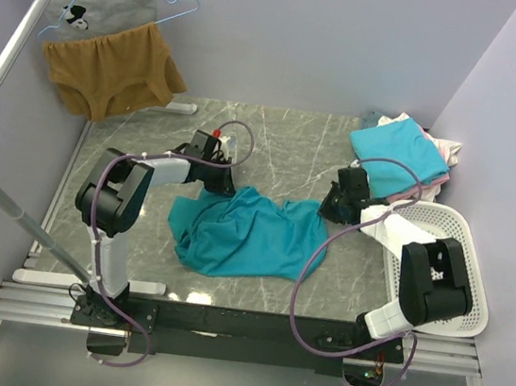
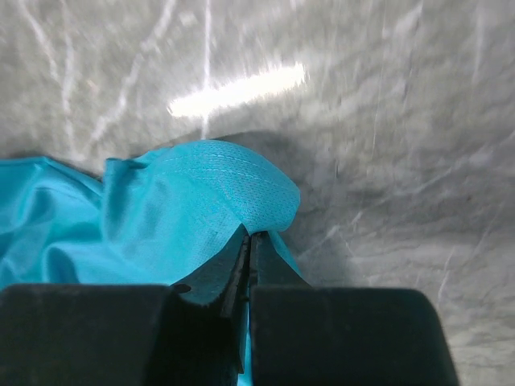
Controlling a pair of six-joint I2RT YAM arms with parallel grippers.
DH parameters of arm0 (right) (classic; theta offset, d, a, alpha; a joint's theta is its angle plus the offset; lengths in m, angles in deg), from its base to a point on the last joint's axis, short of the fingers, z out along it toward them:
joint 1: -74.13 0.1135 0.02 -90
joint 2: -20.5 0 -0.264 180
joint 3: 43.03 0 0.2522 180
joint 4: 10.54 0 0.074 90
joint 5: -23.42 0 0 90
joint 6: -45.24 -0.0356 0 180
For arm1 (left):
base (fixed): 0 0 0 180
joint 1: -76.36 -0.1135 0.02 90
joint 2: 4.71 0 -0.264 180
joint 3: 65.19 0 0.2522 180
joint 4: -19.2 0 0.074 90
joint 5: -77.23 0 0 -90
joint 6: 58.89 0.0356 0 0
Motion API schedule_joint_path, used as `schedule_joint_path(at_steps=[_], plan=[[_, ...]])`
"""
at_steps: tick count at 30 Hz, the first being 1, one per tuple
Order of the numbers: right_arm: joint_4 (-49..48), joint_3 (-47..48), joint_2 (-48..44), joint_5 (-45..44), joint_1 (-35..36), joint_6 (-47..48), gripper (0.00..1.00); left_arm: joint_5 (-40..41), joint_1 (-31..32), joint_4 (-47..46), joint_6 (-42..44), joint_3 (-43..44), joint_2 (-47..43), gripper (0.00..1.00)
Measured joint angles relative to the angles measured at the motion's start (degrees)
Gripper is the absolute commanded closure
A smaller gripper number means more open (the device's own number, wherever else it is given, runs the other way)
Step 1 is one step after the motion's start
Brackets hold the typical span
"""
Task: Fold and stack the t-shirts
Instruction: Flatten out the tshirt
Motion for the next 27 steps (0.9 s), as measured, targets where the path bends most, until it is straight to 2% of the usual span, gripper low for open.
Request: schedule_joint_path(at_steps=[5, 8, 16, 21, 24, 27], plan=[[2.64, 5.29, -0.07, -0.22, -2.08, 2.14, 1.00, 1.51, -0.57, 3.91, -0.07, 0.17, -4.42, 0.99], [4.15, 8.79, -0.28, -0.20, -3.87, 3.56, 1.00, 3.45, -1.09, 6.67, -0.04, 2.23, -11.15, 0.99], [7.10, 19.19, -0.70, -0.13, -7.30, 6.62, 1.00, 8.13, -3.48, 6.47, 0.00, 7.21, -30.08, 0.99], [8.90, 24.06, -0.70, 0.15, -7.48, 7.80, 1.00, 12.44, -3.76, 7.43, 0.00, 5.55, -36.61, 0.99], [9.84, 26.12, -1.03, 1.01, -7.52, 8.17, 1.00, 14.60, -4.04, 11.26, -0.02, 3.98, -39.91, 0.99], [10.64, 25.22, -3.37, 3.37, -7.58, 8.41, 1.00, 15.30, -4.37, 14.34, -1.07, -0.74, -43.95, 0.99]])
